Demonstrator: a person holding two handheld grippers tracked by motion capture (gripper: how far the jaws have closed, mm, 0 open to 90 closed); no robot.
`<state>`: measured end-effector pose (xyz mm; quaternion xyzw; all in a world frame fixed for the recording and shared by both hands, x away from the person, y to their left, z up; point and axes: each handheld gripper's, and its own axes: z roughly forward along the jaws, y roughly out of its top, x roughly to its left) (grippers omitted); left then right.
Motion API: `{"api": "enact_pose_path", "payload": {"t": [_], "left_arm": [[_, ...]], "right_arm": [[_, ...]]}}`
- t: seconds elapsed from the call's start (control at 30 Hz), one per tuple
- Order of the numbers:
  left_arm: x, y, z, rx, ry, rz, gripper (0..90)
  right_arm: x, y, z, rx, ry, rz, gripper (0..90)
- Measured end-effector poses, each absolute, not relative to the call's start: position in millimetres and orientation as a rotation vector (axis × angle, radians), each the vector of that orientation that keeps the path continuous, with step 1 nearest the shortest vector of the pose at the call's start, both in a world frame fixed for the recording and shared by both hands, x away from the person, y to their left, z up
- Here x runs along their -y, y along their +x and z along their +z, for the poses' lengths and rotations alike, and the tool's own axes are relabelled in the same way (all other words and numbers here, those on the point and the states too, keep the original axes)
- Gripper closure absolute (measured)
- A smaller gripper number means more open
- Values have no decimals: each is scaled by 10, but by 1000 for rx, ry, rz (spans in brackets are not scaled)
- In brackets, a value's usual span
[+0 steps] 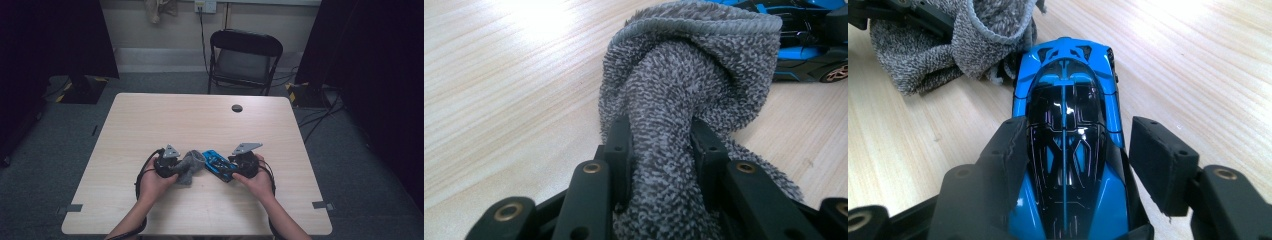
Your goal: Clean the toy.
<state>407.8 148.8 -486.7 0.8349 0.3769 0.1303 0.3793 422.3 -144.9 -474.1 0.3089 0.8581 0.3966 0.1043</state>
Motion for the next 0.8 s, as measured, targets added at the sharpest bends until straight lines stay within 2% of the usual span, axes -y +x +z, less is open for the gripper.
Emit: {"api": "enact_pose_path", "payload": {"t": [0.27, 0.4, 0.6, 0.8], "left_arm": [[-1474, 4071, -4856, -946, 2142, 342, 677], [-1433, 4010, -4820, -929, 2128, 306, 681], [-1218, 3775, -4672, -781, 2126, 196, 683], [-870, 3629, -4687, -659, 2201, 104, 683]], "right_arm": [[1449, 4199, -4745, -2516, 886, 1168, 413], [1450, 4197, -4748, -2514, 896, 1171, 412], [1451, 4199, -4747, -2518, 895, 1168, 412], [1449, 4204, -4743, -2523, 896, 1163, 412]]}}
